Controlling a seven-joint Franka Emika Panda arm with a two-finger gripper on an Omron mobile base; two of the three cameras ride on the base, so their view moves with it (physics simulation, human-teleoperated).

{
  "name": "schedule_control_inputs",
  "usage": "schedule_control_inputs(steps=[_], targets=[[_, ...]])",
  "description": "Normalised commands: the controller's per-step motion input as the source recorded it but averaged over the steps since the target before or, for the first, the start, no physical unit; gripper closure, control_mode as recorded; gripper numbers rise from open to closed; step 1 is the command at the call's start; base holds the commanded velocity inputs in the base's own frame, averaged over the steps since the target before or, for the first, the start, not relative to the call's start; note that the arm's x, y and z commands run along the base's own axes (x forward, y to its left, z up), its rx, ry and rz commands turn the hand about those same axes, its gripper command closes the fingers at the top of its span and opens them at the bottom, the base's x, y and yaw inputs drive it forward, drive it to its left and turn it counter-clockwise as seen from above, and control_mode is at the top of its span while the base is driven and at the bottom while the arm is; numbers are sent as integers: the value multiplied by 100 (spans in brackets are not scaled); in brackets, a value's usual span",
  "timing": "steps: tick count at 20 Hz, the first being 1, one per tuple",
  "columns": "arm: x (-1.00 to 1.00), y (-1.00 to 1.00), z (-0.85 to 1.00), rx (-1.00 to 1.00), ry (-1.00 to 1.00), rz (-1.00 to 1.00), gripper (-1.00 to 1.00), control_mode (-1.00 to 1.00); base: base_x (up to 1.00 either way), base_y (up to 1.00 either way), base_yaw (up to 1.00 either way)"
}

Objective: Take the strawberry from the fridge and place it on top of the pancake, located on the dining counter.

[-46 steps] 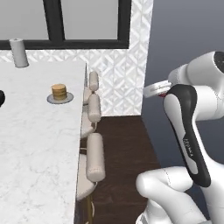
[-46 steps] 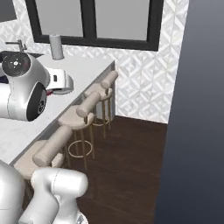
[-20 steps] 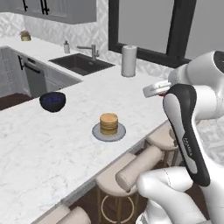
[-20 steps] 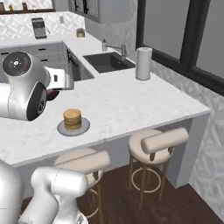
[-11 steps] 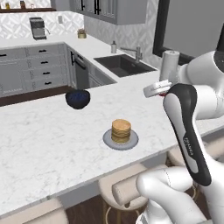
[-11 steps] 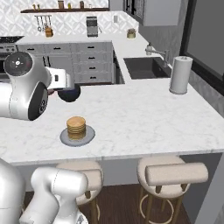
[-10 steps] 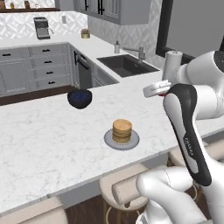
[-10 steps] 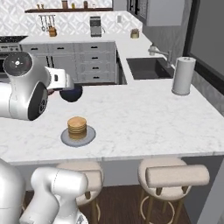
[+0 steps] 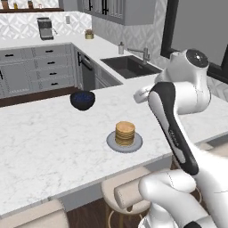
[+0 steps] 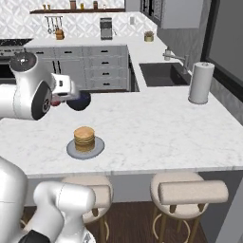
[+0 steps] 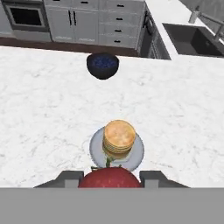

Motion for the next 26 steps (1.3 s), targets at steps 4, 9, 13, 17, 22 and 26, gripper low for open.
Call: schedule_control_inputs(steps=[4, 9, 13, 17, 22, 26], targets=[[88, 23, -69, -35, 69, 0, 100, -100, 0, 0, 0], [60, 0, -75, -9, 36, 0, 100, -100, 0, 0, 0], [19, -21, -49, 3, 10, 0, 100, -100, 0, 0, 0], [30, -11, -54, 0, 8, 0, 100, -100, 0, 0, 0], [49, -2, -54, 3, 0, 0, 100, -100, 0, 0, 0], [52, 1, -42, 1, 0, 0, 100, -100, 0, 0, 0]])
